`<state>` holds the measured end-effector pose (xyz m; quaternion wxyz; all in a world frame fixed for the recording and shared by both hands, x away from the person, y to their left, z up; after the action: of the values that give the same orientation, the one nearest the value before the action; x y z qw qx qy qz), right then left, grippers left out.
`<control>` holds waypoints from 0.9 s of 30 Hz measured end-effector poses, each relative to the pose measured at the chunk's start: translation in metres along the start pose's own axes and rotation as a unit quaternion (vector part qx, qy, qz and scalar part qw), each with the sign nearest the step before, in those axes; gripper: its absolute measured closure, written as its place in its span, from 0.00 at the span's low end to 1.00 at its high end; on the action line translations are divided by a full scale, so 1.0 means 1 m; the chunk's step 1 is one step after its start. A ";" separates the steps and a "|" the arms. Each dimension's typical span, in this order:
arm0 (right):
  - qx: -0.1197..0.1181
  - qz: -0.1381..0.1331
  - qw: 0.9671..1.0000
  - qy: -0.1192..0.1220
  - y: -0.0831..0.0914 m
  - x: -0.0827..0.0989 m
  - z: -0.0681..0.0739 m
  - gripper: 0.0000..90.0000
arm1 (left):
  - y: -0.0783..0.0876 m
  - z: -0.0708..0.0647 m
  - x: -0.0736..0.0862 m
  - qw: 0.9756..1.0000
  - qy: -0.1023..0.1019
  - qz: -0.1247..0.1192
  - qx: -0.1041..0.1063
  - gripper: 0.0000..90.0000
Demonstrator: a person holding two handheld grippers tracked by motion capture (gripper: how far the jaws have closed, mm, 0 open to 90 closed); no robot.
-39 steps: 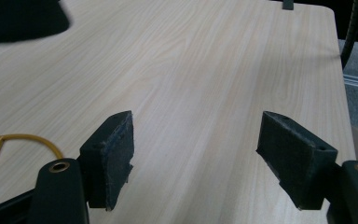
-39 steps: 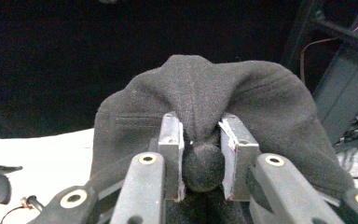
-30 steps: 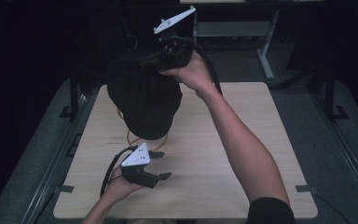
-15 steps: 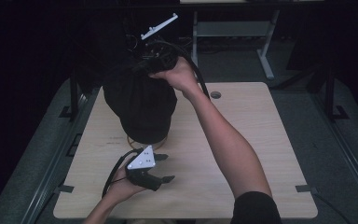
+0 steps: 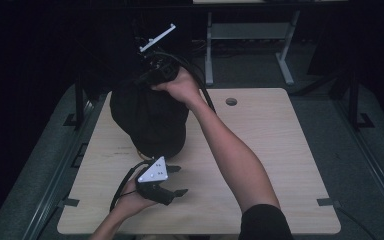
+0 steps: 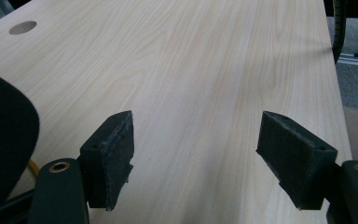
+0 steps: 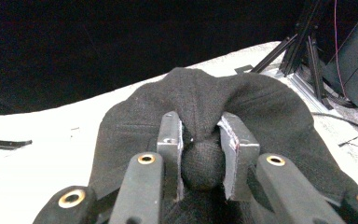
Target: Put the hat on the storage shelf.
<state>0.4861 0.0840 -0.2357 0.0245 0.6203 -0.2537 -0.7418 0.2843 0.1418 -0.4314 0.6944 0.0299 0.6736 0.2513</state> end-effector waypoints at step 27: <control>0.008 0.009 1.000 -0.025 -0.009 0.018 -0.005 0.46 | -0.001 -0.005 -0.001 1.000 0.008 -0.004 0.009 0.30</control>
<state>0.4889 0.0843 -0.2559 0.0201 0.5991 -0.2654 -0.7551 0.2804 0.1390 -0.4317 0.6896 0.0314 0.6815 0.2430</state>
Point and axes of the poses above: each handheld gripper's, and its own axes: y roughly backward along the jaws, x roughly out of its underside, z roughly to its left, the point moved 3 cm from there along -y, roughly forward along the jaws, and after that the axes turned 12 degrees about -z, right-handed, at the moved point
